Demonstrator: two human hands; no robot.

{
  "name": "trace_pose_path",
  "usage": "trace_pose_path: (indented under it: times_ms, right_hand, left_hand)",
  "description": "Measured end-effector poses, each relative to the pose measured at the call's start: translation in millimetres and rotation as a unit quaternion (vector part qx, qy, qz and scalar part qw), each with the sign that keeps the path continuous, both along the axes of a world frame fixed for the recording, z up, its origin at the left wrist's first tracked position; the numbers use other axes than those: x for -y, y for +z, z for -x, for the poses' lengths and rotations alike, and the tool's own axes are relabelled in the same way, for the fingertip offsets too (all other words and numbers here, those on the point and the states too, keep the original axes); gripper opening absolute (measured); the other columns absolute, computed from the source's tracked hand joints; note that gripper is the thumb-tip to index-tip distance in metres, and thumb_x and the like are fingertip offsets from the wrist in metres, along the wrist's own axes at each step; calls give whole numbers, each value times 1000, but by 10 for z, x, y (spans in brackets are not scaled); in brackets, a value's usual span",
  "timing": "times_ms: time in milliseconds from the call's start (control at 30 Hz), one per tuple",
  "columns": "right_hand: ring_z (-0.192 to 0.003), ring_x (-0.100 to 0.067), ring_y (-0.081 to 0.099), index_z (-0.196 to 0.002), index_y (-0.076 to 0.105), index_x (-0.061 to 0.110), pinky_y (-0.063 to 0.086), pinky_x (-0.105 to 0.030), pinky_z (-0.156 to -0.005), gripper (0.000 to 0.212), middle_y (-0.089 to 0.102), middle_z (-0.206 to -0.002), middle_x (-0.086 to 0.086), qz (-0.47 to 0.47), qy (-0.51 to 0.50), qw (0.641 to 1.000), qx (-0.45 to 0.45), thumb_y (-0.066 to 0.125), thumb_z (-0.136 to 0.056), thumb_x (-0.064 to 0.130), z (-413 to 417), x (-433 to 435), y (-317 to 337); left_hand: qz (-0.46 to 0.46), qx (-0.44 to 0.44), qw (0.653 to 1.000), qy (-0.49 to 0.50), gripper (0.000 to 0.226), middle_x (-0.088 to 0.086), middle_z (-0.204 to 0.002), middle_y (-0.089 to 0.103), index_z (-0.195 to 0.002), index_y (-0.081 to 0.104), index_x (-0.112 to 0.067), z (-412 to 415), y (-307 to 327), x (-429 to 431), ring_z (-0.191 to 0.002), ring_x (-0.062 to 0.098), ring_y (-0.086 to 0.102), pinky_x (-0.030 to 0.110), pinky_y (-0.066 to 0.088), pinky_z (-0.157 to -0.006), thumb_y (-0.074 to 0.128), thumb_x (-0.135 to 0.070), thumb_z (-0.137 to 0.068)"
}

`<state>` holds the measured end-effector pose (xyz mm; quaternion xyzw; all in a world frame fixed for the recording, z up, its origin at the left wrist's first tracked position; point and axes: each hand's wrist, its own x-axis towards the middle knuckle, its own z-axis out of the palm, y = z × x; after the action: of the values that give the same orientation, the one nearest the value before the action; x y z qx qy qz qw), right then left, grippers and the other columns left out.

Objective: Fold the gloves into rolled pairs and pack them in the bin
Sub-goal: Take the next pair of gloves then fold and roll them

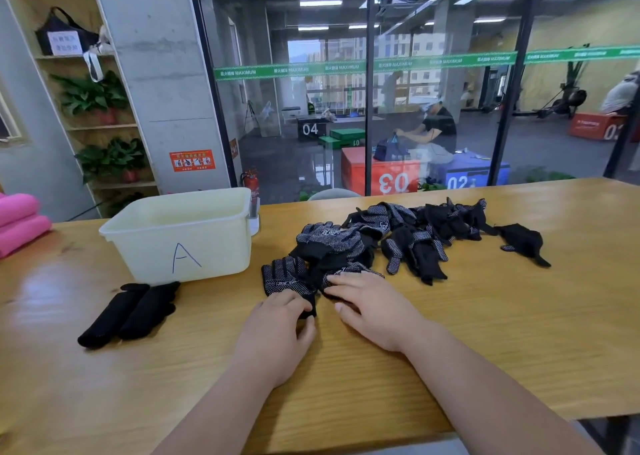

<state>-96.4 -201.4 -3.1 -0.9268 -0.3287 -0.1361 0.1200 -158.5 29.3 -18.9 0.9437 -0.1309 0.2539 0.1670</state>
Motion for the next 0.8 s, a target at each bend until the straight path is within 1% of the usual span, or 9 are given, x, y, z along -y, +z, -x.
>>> trace_pose_path:
  times_ms: [67,133,233,300,433,600,633,700,800]
  right_hand:
    - [-156,-11,25,-153,50,38,18,-40,-130,49,33,-168,13,-22,-43,998,49,37,-108,51,-25,28,6]
    - [-160,-18,17,-157,41,40,14,-47,-131,53,24,-173,4,-13,-154,986,68,27,-109,56,-97,118,9]
    - [-163,-26,-2,-165,24,35,2,-53,-131,70,7,-177,-7,16,-306,950,-52,8,-105,68,-193,347,3]
    - [-163,-28,0,-167,21,30,0,-55,-131,80,9,-176,-8,25,-331,936,-119,3,-102,73,-221,413,0]
    - [-161,-25,15,-165,30,21,2,-54,-130,81,26,-172,-3,58,-340,935,-78,7,-104,69,-210,351,-28]
    - [-158,-20,22,-159,42,21,6,-51,-131,69,38,-166,4,18,-331,943,-18,19,-108,60,-165,400,-7]
    - [-157,-19,23,-159,43,22,8,-49,-131,65,40,-165,6,-14,-311,950,7,24,-109,58,-166,404,14]
    - [-153,-16,30,-156,49,23,19,-45,-130,55,47,-160,7,-131,-249,959,40,35,-110,49,-151,409,102]
    - [-138,-6,47,-143,65,26,36,-37,-121,38,61,-145,13,-284,-149,947,31,52,-108,34,-123,419,361]
  left_hand:
    - [1,-2,1000,0,24,-22,-111,61,-112,73,-33,2,3,2,-106,6,59,29,49,-93,56,-44,-98]
    - [3,-3,1000,0,22,-22,-113,60,-113,73,-34,6,7,0,-107,6,59,29,49,-94,59,-43,-98]
    - [5,-7,1000,-1,23,-23,-116,60,-115,72,-34,17,20,0,-109,6,59,30,49,-96,59,-44,-99]
    - [5,-9,1000,-5,24,-23,-117,60,-116,72,-34,29,37,3,-109,5,58,29,49,-97,58,-45,-99]
    - [9,-12,1000,-5,25,-23,-119,60,-118,71,-35,46,51,4,-110,4,57,27,47,-98,58,-47,-100]
    - [11,-13,1000,-3,26,-24,-118,59,-117,71,-35,55,56,5,-109,3,57,28,48,-97,57,-48,-100]
    - [10,-15,1000,-2,26,-25,-118,59,-118,71,-36,59,61,3,-109,3,56,28,48,-97,57,-49,-100]
    - [11,-19,1000,2,27,-26,-119,58,-119,70,-38,66,69,1,-111,2,55,27,48,-98,55,-50,-101]
    - [9,-21,1000,4,26,-25,-120,57,-120,70,-39,67,88,8,-112,2,54,25,45,-98,56,-50,-101]
